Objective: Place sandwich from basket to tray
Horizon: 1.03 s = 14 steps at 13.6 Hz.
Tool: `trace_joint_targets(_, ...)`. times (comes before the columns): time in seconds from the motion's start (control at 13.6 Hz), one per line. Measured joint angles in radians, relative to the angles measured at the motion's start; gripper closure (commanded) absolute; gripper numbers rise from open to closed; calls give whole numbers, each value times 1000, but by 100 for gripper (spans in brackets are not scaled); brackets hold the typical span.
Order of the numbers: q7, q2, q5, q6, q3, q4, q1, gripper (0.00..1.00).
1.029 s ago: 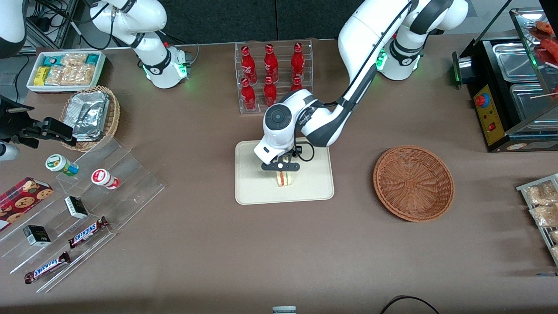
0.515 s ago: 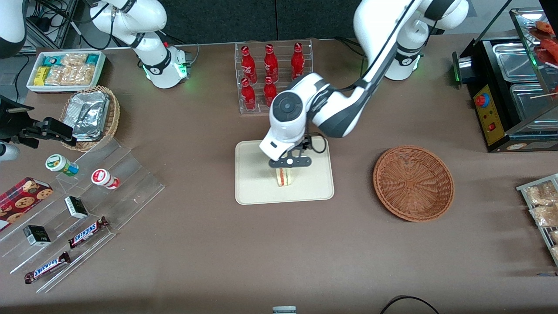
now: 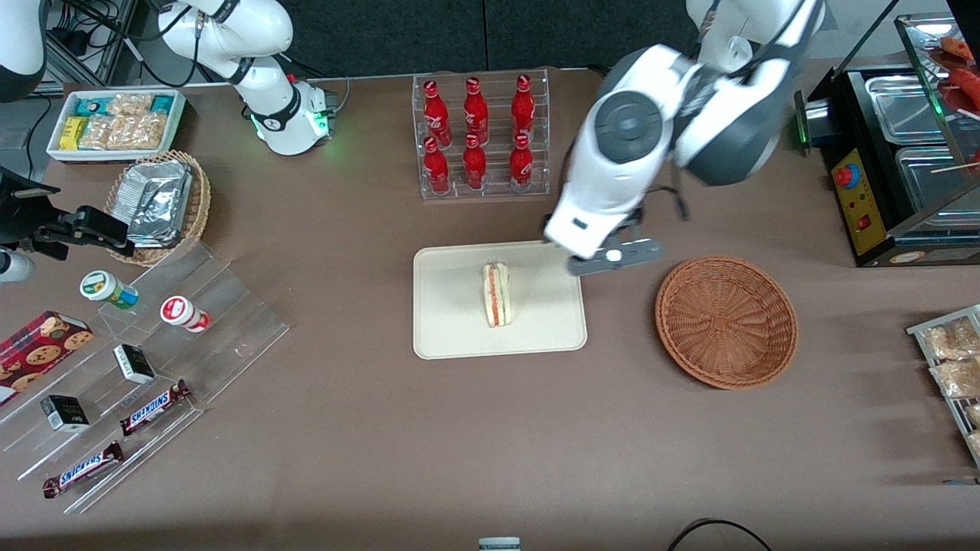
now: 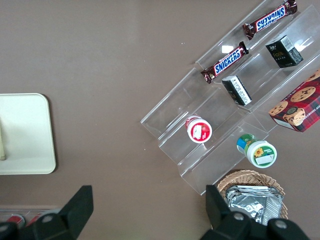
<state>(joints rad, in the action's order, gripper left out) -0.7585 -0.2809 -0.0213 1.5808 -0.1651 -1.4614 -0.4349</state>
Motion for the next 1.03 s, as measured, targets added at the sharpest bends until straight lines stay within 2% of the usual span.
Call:
trace_joint_targets(0.44, 343, 140, -23, -210, 9, 0, 232, 1)
trace_joint_targets(0.74, 559, 211, -23, -269, 13, -2, 394, 1)
trace_joint_targets(1.03, 637, 248, -19, -290, 14, -7, 456, 1)
